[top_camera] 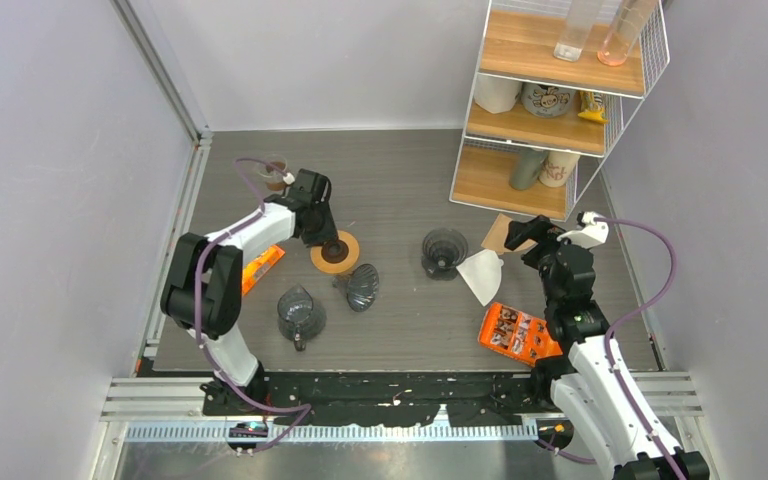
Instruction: Place the coffee filter in the dripper
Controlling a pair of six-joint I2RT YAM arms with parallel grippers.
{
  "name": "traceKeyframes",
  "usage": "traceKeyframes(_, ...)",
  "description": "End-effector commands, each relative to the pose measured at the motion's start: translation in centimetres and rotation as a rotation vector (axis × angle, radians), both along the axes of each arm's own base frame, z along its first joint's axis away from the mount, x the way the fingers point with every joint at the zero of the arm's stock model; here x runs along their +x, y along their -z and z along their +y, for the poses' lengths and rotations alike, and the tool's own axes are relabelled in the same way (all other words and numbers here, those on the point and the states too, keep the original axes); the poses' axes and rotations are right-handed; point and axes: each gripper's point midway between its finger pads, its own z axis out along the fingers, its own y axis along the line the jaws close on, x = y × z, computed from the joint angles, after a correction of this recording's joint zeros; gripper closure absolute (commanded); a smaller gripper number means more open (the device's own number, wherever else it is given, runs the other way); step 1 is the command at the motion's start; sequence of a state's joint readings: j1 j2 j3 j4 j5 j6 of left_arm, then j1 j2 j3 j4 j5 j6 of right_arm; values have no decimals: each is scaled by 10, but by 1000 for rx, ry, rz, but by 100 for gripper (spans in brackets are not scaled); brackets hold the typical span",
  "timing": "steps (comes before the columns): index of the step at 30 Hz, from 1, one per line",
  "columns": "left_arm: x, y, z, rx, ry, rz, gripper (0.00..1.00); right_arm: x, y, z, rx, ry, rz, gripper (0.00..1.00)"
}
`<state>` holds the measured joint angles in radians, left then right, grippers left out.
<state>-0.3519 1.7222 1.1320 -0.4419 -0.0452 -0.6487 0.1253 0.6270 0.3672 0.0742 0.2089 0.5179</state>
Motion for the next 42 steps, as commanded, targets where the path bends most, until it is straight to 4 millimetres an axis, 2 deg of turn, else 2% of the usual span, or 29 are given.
traceKeyframes(1, 8, -5, 1, 65, 15, -7, 64, 3, -12, -4, -15, 20, -32, 4)
traceKeyframes(5, 7, 1, 0, 86, 29, 26, 69, 3, -11, -5, -20, 26, -28, 5)
traceKeyframes(9, -1, 4, 6, 124, 23, 45, 69, 2, -11, -5, -19, 27, -28, 5)
traceKeyframes(14, -9, 5, 5, 104, 36, 48, 69, 3, -11, -4, -17, 20, -24, 5)
traceKeyframes(21, -2, 5, -2, 97, 51, 34, 70, 3, -9, -3, -18, 16, -17, 4)
traceKeyframes(24, 1, 6, -3, 156, 55, 37, 70, 3, -9, -4, -21, 20, -18, 5)
traceKeyframes(29, -3, 9, 10, 314, 35, 66, 75, 3, -8, -5, -25, 24, -16, 5)
traceKeyframes(35, -9, 16, 9, 328, 40, 92, 77, 2, -8, -6, -25, 27, -11, 5)
traceKeyframes(38, -10, 19, 10, 337, 42, 101, 80, 2, -8, -6, -27, 31, -12, 5)
traceKeyframes(42, -8, 18, 10, 344, 44, 96, 97, 1, -8, -7, -26, 35, -17, 5)
